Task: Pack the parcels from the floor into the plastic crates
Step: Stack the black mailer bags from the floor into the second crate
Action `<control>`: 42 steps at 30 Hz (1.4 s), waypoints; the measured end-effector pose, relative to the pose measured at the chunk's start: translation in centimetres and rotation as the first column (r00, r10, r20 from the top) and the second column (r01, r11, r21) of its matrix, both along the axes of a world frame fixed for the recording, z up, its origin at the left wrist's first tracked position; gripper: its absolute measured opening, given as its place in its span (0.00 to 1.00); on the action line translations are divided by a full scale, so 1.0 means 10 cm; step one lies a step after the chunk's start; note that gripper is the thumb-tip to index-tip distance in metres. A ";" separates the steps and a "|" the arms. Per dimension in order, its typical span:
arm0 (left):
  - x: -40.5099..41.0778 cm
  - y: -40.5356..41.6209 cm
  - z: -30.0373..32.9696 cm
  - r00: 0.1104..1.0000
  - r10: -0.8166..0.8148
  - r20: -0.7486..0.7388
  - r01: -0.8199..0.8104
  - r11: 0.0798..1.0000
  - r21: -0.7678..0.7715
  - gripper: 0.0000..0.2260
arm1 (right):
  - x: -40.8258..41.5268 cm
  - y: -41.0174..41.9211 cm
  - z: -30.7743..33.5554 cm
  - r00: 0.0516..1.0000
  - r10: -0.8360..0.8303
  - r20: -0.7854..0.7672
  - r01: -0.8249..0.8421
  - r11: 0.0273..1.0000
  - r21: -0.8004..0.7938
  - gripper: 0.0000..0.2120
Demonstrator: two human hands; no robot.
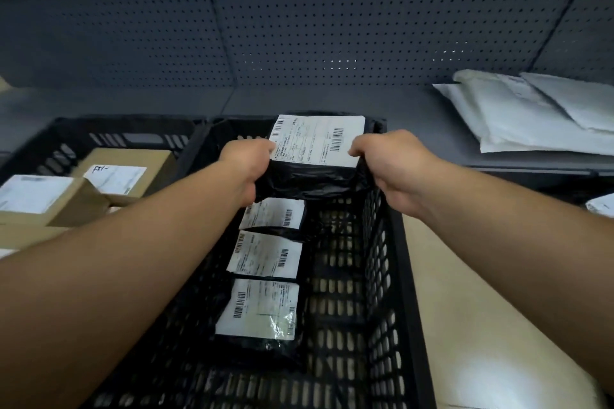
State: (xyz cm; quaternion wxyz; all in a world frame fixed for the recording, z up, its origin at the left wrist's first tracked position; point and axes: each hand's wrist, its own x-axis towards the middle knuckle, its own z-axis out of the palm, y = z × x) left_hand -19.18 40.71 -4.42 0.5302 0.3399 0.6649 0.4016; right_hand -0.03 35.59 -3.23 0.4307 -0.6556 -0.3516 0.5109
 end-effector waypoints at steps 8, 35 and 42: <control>-0.32 0.15 -0.32 0.981 -0.073 -0.179 0.051 0.991 -0.123 0.08 | -0.45 0.33 -0.42 0.992 0.007 0.126 0.012 0.989 -0.148 0.31; -0.61 0.32 -1.35 0.252 -0.516 -0.818 0.450 0.811 -0.373 0.28 | -1.00 0.73 -1.73 0.838 0.334 0.431 -0.218 0.930 -0.296 0.30; -0.63 0.41 -1.58 0.069 -0.462 -0.884 0.509 0.779 -0.366 0.24 | -1.03 0.76 -1.83 0.591 0.498 0.634 -0.327 0.867 -0.376 0.24</control>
